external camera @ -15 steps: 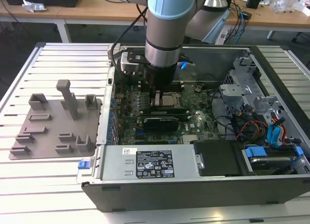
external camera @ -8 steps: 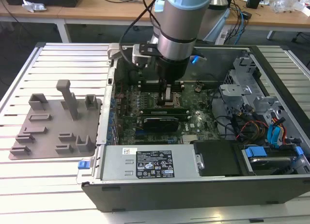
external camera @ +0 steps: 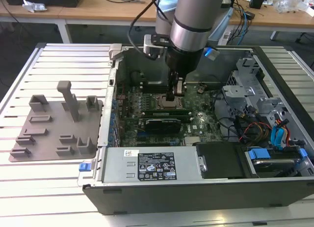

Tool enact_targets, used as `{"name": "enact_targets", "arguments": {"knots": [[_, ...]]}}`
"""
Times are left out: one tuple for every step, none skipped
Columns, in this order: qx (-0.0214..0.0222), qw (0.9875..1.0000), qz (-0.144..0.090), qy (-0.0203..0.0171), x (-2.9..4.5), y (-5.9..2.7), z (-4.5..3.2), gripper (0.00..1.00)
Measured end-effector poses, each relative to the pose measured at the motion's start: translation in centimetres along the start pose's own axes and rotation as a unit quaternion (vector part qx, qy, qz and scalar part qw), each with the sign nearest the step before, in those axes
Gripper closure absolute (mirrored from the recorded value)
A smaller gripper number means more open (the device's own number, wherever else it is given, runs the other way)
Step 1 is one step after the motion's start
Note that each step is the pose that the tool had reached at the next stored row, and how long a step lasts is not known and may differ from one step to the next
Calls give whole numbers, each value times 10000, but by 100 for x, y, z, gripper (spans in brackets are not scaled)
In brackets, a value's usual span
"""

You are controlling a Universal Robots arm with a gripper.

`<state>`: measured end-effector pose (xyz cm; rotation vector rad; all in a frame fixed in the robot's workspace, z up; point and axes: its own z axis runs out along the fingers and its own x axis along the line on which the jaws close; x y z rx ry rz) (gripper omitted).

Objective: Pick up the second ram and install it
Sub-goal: 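Press down the second ram until it locks into place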

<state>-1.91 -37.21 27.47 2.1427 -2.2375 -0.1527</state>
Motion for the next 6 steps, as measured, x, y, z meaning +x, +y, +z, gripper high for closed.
{"name": "enact_targets", "arguments": {"knots": [[0, 10000, 0, -1, 0, 0, -5, 90], [0, 10000, 0, -1, -1, 0, -5, 90], [0, 10000, 0, 0, 0, 1, -6, 90], [0, 10000, 0, 0, 0, 1, -7, 90], [0, 10000, 0, 0, 0, 1, -7, 90], [0, 10000, 0, 0, 0, 1, -7, 90]]}}
